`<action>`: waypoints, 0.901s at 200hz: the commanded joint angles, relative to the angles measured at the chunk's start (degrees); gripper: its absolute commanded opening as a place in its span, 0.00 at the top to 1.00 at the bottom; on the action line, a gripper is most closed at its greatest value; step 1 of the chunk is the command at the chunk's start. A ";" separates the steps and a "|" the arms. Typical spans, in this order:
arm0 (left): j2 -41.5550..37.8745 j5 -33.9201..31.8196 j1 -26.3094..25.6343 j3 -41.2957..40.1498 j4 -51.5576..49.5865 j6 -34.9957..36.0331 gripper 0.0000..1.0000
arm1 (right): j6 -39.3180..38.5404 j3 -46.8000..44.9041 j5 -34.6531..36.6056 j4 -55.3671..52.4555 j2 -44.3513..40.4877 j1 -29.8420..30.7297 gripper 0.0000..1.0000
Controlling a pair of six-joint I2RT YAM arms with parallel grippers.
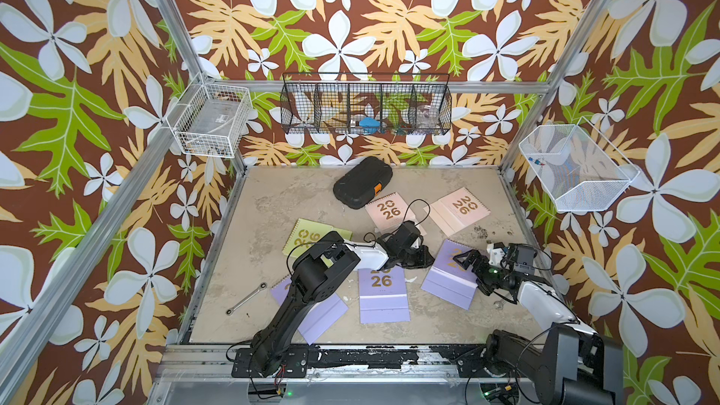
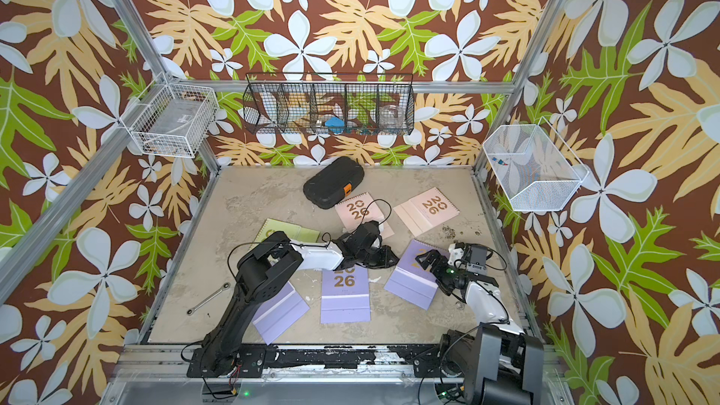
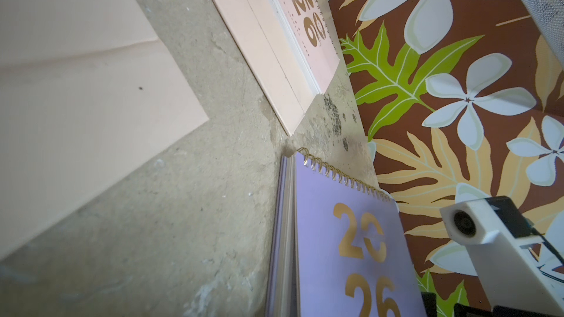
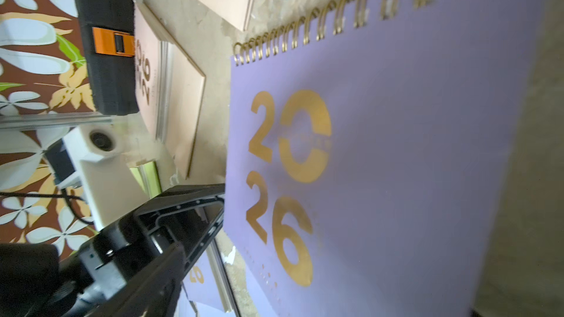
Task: Stack the calendars
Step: Pick up the calendar at the center of the board.
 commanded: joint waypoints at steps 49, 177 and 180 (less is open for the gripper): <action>-0.73 0.98 0.88 0.36 -4.47 -0.49 0.83 | -0.56 -1.97 -5.95 0.32 -1.70 -5.18 0.31; -5.75 0.50 3.55 -0.29 -4.61 -1.37 0.83 | -2.23 -0.45 -3.24 -2.23 -5.21 -5.29 0.81; -5.94 0.44 3.61 -0.43 -4.61 -1.37 0.83 | -2.31 -0.32 -3.26 -2.29 -5.21 -5.29 0.82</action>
